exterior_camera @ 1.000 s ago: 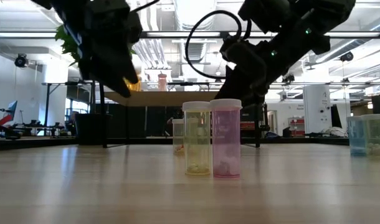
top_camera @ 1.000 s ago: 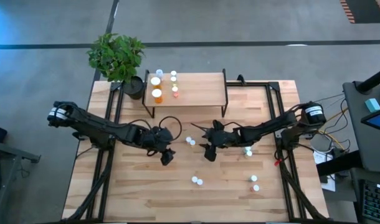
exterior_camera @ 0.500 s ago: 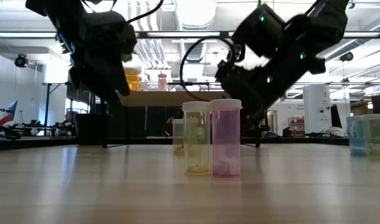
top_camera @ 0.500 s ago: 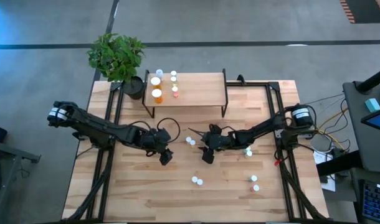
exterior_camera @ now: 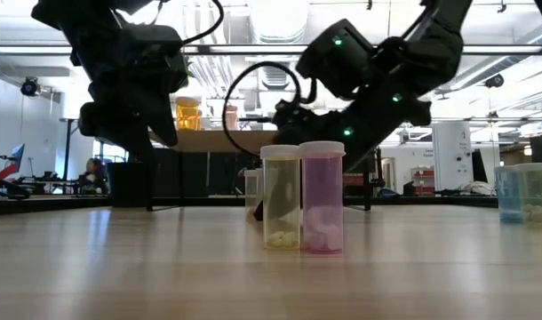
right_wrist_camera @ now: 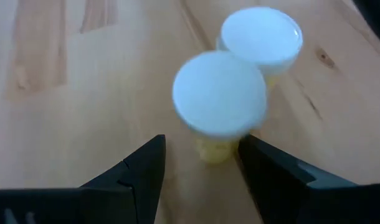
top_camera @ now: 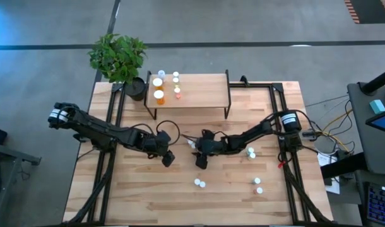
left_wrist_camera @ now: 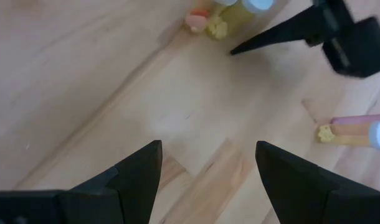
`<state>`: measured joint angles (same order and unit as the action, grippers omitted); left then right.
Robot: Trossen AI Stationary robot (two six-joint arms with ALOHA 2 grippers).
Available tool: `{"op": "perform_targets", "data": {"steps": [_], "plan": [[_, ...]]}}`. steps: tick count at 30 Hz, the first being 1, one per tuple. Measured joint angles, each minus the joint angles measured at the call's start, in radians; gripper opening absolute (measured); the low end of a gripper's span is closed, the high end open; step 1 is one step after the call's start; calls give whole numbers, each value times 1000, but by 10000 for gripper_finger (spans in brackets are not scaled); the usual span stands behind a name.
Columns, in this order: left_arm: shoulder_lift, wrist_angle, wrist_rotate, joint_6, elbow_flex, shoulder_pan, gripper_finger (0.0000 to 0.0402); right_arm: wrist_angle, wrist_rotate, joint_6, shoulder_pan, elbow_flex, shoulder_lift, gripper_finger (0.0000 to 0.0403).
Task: Pick and place medicine bottles onto shelf by color
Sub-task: Put the yellow pill bottle on the shelf
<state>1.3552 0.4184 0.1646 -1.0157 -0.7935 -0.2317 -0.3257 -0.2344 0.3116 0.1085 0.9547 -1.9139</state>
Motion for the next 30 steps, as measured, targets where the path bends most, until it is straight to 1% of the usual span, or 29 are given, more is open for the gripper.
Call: {"op": "perform_targets", "data": {"steps": [5,8,11,17,20,23,26,30], "plan": [[0,-3,0,0,-3,-2,242,87,-19,-39,0,73,-18,198],[0,-3,-1,3,-2,-2,242,143,-21,-45,-2,106,-20,188],[0,-3,-2,15,-2,-2,242,182,-21,-49,-2,124,-18,165],[0,-16,6,39,-9,-2,242,204,-28,-51,-2,124,-7,105],[0,-54,16,81,-9,-3,242,235,-33,-65,-3,123,8,86],[0,-138,25,148,-8,-3,242,262,-35,-82,-4,121,29,82],[-1,-236,26,246,-8,-3,242,305,-35,-91,-3,128,63,93],[-1,-324,37,372,-14,-3,242,355,-30,-104,-3,135,113,105]]}}
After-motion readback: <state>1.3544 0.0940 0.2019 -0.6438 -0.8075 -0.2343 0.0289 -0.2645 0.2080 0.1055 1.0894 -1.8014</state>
